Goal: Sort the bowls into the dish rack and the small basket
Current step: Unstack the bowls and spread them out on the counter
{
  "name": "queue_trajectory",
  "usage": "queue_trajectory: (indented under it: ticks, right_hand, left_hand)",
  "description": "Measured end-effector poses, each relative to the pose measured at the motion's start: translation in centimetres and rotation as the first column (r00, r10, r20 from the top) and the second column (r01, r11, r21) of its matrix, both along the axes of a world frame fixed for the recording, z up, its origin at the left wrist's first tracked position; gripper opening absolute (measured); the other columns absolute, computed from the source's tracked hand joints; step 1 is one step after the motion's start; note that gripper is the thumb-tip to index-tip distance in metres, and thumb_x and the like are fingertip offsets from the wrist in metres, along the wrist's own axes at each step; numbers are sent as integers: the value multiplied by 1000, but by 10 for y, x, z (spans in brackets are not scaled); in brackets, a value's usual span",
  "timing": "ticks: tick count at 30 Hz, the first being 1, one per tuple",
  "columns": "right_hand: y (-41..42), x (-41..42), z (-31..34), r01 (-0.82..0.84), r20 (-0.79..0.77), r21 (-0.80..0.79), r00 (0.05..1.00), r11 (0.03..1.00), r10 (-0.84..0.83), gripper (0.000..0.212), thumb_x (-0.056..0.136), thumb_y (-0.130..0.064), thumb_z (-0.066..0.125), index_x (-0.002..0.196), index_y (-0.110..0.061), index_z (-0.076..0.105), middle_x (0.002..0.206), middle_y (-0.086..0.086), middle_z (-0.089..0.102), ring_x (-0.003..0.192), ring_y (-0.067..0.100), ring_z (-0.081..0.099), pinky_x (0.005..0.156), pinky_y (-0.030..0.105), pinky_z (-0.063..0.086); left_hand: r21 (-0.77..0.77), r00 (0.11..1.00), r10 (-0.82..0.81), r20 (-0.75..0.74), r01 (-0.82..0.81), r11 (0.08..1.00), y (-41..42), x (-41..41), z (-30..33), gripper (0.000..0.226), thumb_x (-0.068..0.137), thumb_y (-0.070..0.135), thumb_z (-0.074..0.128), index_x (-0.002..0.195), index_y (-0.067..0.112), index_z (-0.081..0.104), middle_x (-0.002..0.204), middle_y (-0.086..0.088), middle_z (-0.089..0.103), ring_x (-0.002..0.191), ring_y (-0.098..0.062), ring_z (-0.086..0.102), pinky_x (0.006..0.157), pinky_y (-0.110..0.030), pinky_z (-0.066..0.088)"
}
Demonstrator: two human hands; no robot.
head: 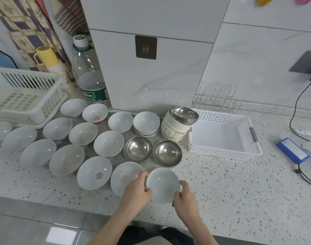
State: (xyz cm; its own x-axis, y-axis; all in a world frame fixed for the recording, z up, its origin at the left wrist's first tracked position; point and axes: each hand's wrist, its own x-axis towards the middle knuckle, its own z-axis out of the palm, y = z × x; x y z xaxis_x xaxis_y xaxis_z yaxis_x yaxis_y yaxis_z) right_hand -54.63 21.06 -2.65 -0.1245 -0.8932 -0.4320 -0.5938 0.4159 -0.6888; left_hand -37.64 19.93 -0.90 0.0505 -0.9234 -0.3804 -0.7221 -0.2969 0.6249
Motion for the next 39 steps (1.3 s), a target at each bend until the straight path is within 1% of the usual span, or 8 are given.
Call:
queue_trajectory:
  ticks: [5,8,12,18,22,28,34,39]
  right_hand:
    - [-2,3,-2,10,10,23,1000,1000,-11,42,94,-10,38,135,-14,39,77,7,67,71,23,66,64,41,54]
    - [-1,4,-3,9,6,38,1000,999,-9,42,94,-9,38,136,-14,38,79,9,67,72,24,65,61,37,52]
    - [-1,6,-8,12,-8,49,1000,999,-12,41,95,-10,36,136,-15,35,80,10,67,74,26,65,59,35,49]
    - [0,7,-9,-7,-5,55,1000,998,8,41,95,-11,35,136,-16,33,84,6,65,77,24,66,66,40,54]
    - [-5,4,-7,-35,3,80,999,996,34,44,93,-10,35,137,-16,33,82,10,68,76,27,66,60,36,50]
    - [-11,1,-6,-92,32,101,996,991,89,41,94,-11,36,134,-18,34,73,-1,65,62,10,61,46,19,40]
    - [-17,-3,-2,-159,55,128,987,979,153,42,92,-10,36,133,-19,33,79,-2,65,63,9,64,47,20,42]
    - [-20,-8,-1,-210,81,139,976,968,200,43,91,-10,39,132,-21,32,81,-1,66,50,2,60,42,15,38]
  left_hand:
    - [-17,999,-30,28,31,999,-5,1,3,50,92,19,57,139,26,40,75,11,56,66,-5,56,50,-12,36]
    - [-20,999,-44,28,44,999,-7,1,1,53,92,18,57,142,27,42,79,11,55,71,-6,57,52,-11,37]
    - [-6,998,-60,28,60,998,-10,4,0,52,91,15,57,141,27,46,76,11,55,69,-6,56,54,-12,37]
    - [-37,998,-50,49,52,998,-11,6,0,49,91,17,59,138,28,50,60,15,45,54,-1,48,46,-14,32]
    - [-48,996,-45,72,48,998,-11,6,-2,48,91,18,59,137,28,49,60,14,46,54,-2,48,46,-14,32]
    - [-46,997,-14,80,18,999,-9,5,-5,48,91,17,58,138,27,48,59,12,47,53,-3,48,45,-13,31]
    - [-48,996,7,88,-3,999,-8,2,-5,48,92,16,58,137,28,47,57,12,42,49,-5,45,41,-13,30]
    - [-40,996,31,87,-28,999,-7,2,-4,49,91,15,57,137,29,49,55,10,42,48,-5,45,43,-14,29]
